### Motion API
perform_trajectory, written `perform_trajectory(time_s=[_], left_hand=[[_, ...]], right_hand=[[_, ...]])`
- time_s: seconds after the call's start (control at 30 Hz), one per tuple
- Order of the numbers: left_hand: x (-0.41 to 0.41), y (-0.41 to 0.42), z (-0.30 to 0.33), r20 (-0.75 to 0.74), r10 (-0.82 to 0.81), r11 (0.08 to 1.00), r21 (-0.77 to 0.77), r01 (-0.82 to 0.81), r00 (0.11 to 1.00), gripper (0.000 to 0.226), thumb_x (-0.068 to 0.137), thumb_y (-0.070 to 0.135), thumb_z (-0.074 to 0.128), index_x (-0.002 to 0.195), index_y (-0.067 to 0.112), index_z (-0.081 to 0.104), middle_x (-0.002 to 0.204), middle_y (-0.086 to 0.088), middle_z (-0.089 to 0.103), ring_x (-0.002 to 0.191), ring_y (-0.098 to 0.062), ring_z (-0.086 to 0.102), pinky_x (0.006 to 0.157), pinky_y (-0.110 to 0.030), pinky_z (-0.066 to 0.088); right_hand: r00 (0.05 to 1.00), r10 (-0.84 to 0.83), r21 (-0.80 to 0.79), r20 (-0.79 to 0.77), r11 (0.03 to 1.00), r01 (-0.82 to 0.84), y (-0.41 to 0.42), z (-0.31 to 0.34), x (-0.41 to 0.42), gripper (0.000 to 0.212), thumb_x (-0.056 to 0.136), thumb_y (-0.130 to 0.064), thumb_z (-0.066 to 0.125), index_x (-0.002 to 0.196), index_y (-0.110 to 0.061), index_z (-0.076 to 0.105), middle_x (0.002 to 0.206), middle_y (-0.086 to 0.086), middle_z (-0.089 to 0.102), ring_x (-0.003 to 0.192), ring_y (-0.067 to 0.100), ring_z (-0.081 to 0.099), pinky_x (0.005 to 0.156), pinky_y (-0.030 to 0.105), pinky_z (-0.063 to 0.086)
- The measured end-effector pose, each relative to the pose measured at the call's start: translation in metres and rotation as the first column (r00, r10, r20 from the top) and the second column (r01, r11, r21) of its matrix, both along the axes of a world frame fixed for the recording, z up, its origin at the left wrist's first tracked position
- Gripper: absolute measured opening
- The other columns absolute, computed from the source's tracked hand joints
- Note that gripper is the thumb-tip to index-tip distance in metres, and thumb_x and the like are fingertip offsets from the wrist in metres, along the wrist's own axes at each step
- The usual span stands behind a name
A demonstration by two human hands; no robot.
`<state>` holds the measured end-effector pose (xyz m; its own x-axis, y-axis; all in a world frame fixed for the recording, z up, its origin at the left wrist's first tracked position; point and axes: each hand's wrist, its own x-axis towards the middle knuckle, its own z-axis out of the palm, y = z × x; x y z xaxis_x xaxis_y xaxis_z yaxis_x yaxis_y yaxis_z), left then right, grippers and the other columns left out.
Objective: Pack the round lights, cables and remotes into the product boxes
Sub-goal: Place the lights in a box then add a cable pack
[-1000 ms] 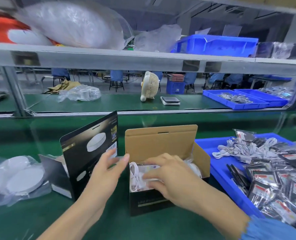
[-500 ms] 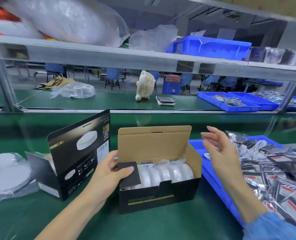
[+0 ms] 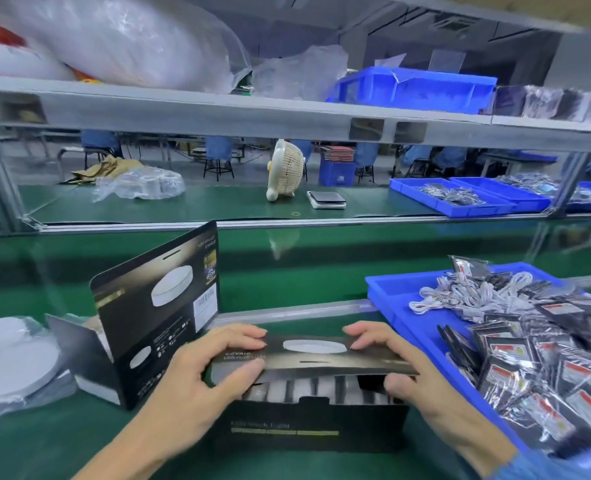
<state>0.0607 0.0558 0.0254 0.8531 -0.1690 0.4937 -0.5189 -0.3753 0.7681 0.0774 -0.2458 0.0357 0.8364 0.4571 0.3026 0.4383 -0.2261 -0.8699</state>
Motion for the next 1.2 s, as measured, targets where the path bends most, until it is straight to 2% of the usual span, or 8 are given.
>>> perform_trajectory(time_s=[0.13,0.3,0.5,0.63,0.77,0.87,0.97,1.2], left_hand=[[0.006,0.005,0.004,0.091,-0.012,0.998,0.068,0.006,0.996,0.029,0.082,0.053,0.063,0.107,0.040,0.068,0.116,0.018,0.069,0.113,-0.006,0.063,0.096,-0.017,0.044],[0.007,0.009,0.001,0.138,-0.083,0.986,0.158,0.061,0.987,0.028,0.090,0.051,0.061,0.108,0.035,0.075,0.122,0.013,0.067,0.116,-0.013,0.063,0.096,-0.020,0.046],[0.007,0.010,-0.008,0.295,-0.138,0.943,0.331,0.034,0.946,0.030,0.098,0.035,0.052,0.121,0.026,0.070,0.134,0.017,0.061,0.134,-0.015,0.049,0.110,-0.041,0.038],[0.008,0.009,-0.019,0.436,-0.203,0.899,0.439,-0.010,0.877,0.040,0.095,0.046,0.058,0.123,0.019,0.068,0.137,0.013,0.059,0.136,-0.017,0.048,0.112,-0.048,0.031],[0.010,0.004,-0.027,0.479,-0.122,0.951,0.306,-0.036,0.869,0.028,0.090,0.030,0.064,0.110,0.014,0.074,0.127,0.012,0.066,0.126,-0.013,0.058,0.109,-0.049,0.039],[0.007,-0.002,-0.032,0.529,-0.075,0.955,0.281,-0.091,0.845,0.025,0.090,0.029,0.064,0.108,0.015,0.076,0.125,0.012,0.067,0.123,-0.013,0.059,0.106,-0.049,0.042],[0.002,-0.004,-0.034,0.552,-0.027,0.950,0.273,-0.149,0.833,0.024,0.090,0.030,0.064,0.105,0.016,0.077,0.124,0.012,0.068,0.122,-0.011,0.060,0.105,-0.048,0.044],[-0.009,-0.019,-0.035,0.485,0.118,0.962,0.161,-0.221,0.867,0.026,0.088,0.032,0.062,0.101,0.017,0.078,0.118,0.014,0.069,0.119,-0.007,0.061,0.105,-0.048,0.043]], right_hand=[[1.000,0.007,0.034,0.025,0.999,-0.007,0.000,-0.003,-0.005,0.063,0.079,-0.063,0.058,0.129,-0.025,0.054,0.145,-0.006,0.047,0.135,0.012,0.042,0.102,0.017,0.037],[0.993,-0.101,0.146,0.058,0.985,0.092,0.006,-0.017,-0.009,0.029,0.078,-0.037,0.070,0.103,-0.024,0.069,0.132,-0.004,0.058,0.127,0.017,0.051,0.096,0.021,0.046],[0.950,-0.168,-0.066,0.263,0.979,0.191,0.009,-0.017,-0.020,0.022,0.088,-0.040,0.063,0.109,-0.037,0.067,0.143,-0.013,0.048,0.145,0.010,0.027,0.112,0.031,0.030],[0.689,-0.167,-0.254,0.705,0.848,0.465,0.008,-0.027,-0.030,0.038,0.094,-0.047,0.051,0.116,-0.024,0.071,0.142,-0.001,0.053,0.138,0.021,0.040,0.106,0.041,0.037],[0.470,-0.095,-0.224,0.878,0.785,0.578,0.017,-0.023,-0.034,0.033,0.086,-0.035,0.063,0.108,-0.015,0.076,0.131,0.003,0.061,0.125,0.021,0.053,0.097,0.049,0.044],[0.348,-0.019,-0.165,0.937,0.856,0.490,0.047,-0.017,-0.026,0.020,0.084,-0.018,0.072,0.102,-0.009,0.076,0.116,0.002,0.069,0.097,0.021,0.064,0.085,0.041,0.053],[0.372,0.037,-0.217,0.928,0.864,0.454,0.071,-0.017,-0.020,0.017,0.090,-0.017,0.071,0.100,-0.004,0.074,0.103,0.001,0.070,0.082,0.022,0.061,0.070,0.031,0.053],[0.435,-0.056,-0.112,0.899,0.930,0.351,0.066,-0.031,-0.014,0.010,0.087,-0.011,0.074,0.090,-0.001,0.077,0.108,0.001,0.073,0.089,0.021,0.065,0.073,0.028,0.055]])
